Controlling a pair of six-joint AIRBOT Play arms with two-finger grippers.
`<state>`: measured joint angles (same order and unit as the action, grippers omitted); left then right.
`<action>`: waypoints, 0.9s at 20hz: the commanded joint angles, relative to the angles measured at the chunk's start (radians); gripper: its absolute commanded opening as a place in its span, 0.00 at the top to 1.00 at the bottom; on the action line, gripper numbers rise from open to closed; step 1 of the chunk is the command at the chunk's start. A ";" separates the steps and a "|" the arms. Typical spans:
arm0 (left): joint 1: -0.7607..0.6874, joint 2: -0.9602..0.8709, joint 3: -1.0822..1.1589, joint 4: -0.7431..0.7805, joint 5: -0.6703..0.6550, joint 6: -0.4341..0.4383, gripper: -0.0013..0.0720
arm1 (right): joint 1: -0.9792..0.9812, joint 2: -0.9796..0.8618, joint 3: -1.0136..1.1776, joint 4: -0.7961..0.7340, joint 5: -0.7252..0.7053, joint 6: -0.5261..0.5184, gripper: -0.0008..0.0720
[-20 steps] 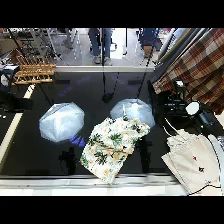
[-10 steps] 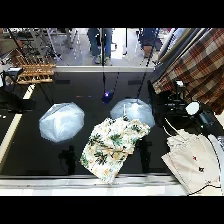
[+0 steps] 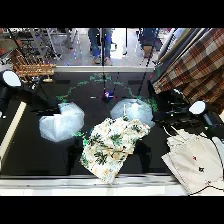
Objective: Fold the clothes and pants, and hang the long-sleeved shirts on hangers.
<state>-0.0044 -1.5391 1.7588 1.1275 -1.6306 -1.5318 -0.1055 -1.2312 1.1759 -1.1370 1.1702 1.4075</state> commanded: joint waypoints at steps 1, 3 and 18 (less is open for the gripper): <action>-0.016 -0.021 0.000 -0.465 0.048 0.126 0.32 | -0.038 0.068 0.000 0.026 0.026 -0.072 0.43; -0.048 0.004 0.000 -0.480 0.029 0.200 0.41 | -0.058 0.136 0.000 0.117 -0.039 -0.206 0.43; -0.290 0.125 -0.053 0.437 0.219 0.197 0.31 | -0.053 0.013 -0.220 0.372 0.064 -0.273 0.10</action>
<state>-0.2794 -1.3258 1.7256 1.6009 -1.4162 -1.3880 -0.1604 -1.1267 1.0302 -0.8402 1.1892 1.1107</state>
